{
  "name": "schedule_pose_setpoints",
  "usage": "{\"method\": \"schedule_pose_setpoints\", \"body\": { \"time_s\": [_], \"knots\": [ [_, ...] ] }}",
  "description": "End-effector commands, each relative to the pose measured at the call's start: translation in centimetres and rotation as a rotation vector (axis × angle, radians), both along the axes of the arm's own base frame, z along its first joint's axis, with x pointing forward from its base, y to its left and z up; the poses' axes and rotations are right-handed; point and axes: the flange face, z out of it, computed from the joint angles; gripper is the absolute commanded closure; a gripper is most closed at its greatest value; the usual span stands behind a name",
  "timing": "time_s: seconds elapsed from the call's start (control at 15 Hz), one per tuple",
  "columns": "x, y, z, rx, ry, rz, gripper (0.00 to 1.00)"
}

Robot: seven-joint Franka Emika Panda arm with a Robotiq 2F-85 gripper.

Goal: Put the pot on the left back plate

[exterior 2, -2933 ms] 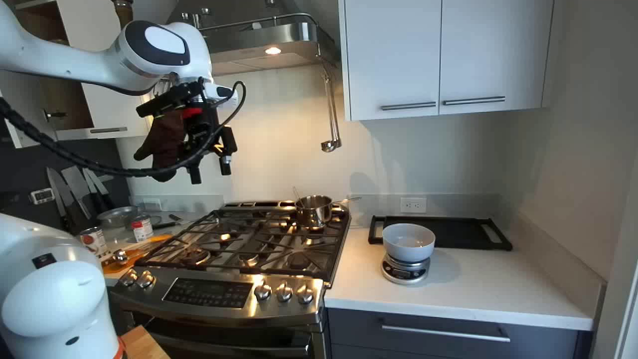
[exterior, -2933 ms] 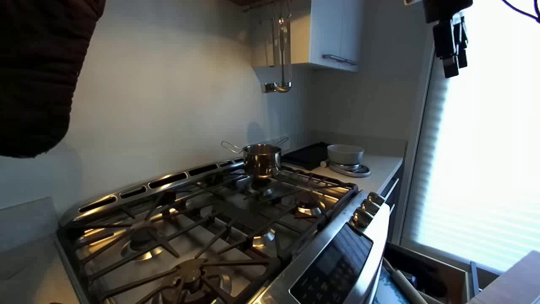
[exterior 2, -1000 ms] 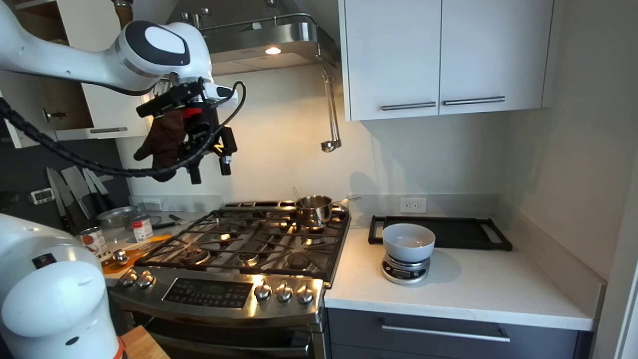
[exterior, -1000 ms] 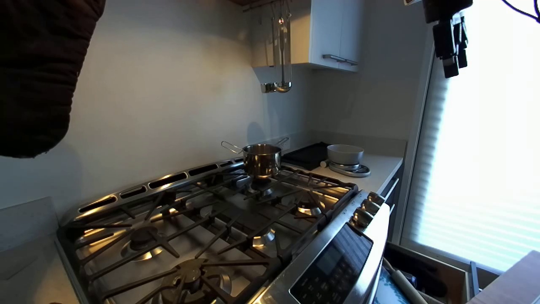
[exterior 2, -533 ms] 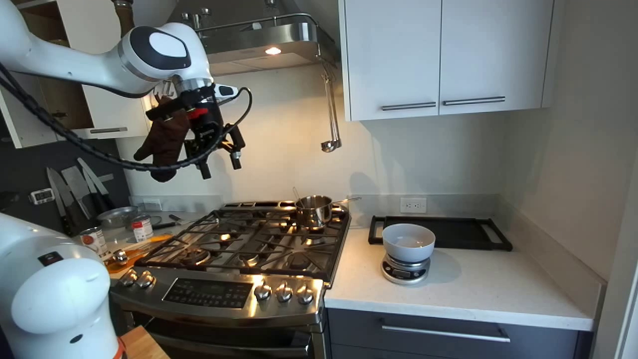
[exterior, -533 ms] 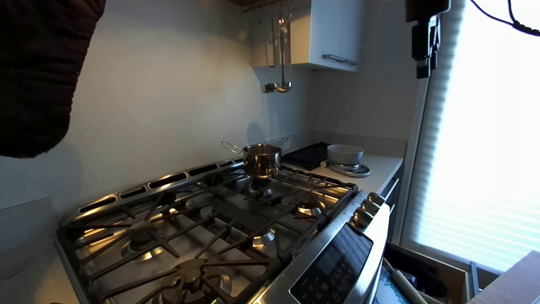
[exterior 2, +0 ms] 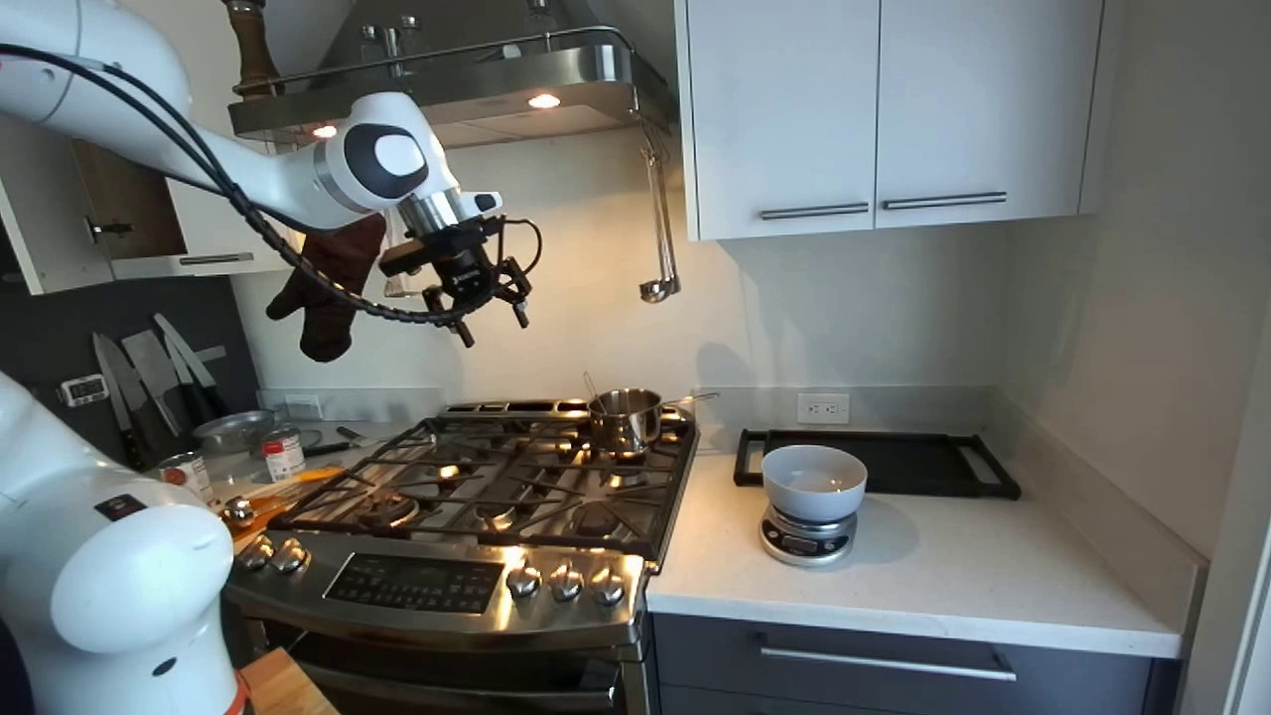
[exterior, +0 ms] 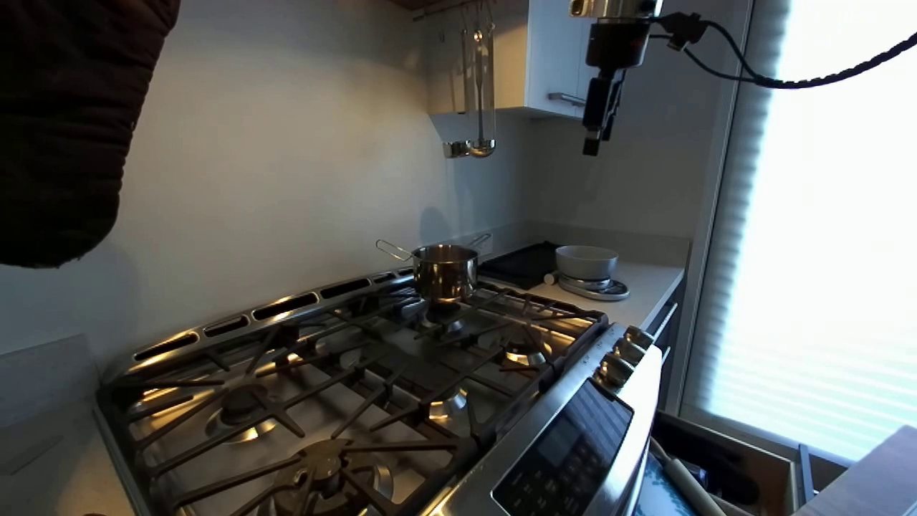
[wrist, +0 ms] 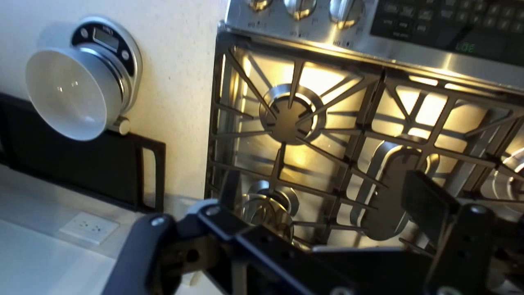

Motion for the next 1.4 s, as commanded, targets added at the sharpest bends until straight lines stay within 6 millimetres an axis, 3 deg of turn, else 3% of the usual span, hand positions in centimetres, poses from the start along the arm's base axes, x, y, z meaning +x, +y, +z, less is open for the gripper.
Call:
{"method": "schedule_pose_setpoints", "body": {
  "time_s": [0.0,0.47,0.8,1.0,1.13,1.33],
  "knots": [
    [5.1,1.8,-2.1,0.020,-0.037,0.135,0.00],
    [14.0,4.3,-6.4,0.065,-0.058,0.365,0.00],
    [18.5,5.9,-8.1,0.059,-0.032,0.473,0.00],
    [20.3,7.3,-9.3,0.053,-0.048,0.509,0.00],
    [19.4,7.2,-8.9,0.049,-0.040,0.490,0.00],
    [20.1,8.0,-9.2,0.048,-0.041,0.508,0.00]
  ]
}}
